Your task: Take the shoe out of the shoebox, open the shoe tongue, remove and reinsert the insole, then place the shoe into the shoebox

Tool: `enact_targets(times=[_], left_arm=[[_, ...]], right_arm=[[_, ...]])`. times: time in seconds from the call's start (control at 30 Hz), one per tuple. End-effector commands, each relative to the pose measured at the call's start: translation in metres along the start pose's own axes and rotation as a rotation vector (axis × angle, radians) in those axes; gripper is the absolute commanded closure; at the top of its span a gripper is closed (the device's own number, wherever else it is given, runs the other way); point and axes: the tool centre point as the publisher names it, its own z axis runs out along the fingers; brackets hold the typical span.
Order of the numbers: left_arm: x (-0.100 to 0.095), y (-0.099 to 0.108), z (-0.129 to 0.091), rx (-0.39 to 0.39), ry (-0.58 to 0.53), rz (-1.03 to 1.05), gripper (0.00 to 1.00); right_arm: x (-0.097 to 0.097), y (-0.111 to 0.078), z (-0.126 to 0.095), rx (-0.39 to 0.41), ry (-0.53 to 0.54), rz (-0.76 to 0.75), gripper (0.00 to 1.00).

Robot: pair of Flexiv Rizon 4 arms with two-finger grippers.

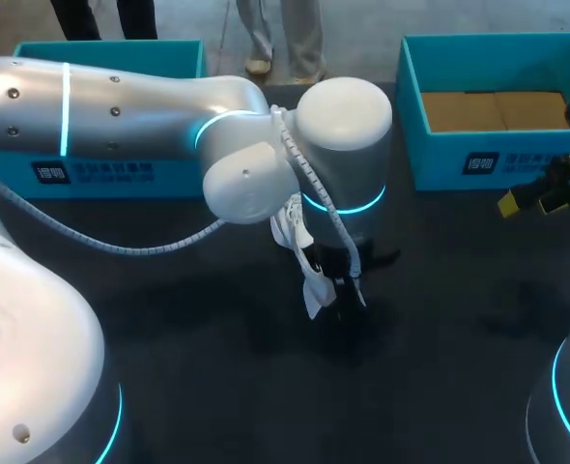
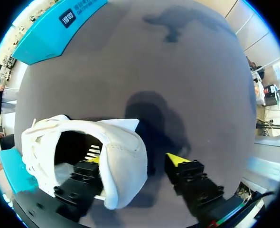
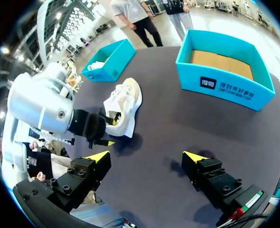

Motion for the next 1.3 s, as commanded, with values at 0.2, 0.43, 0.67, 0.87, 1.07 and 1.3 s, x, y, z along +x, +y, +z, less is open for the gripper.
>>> enact_targets(times=[0.2,0.43,0.67,0.87,1.07,1.3], left_arm=[[0.002,0.003,0.005,-0.015,0.042,0.01,1.0],[0.004,0.009,-0.008,-0.021,0.086,0.079,1.0],[0.002,0.018,-0.042,-0.079,0.148,0.212,1.0],[-0.005,0.019,-0.077,-0.15,0.124,0.296,1.0],[-0.019,0.021,-0.121,-0.13,0.069,0.267,1.0],[-0.023,0.023,-0.159,-0.071,0.027,0.25,1.0]], right_arm=[[0.0,0.0,0.001,0.001,-0.001,0.001,0.0],[0.0,0.0,0.001,0.001,-0.001,0.001,0.0],[0.0,0.0,0.001,0.001,-0.001,0.001,0.0],[0.0,0.0,0.001,0.001,-0.001,0.001,0.0],[0.0,0.0,0.001,0.001,-0.001,0.001,0.0],[0.0,0.0,0.001,0.001,-0.001,0.001,0.0]])
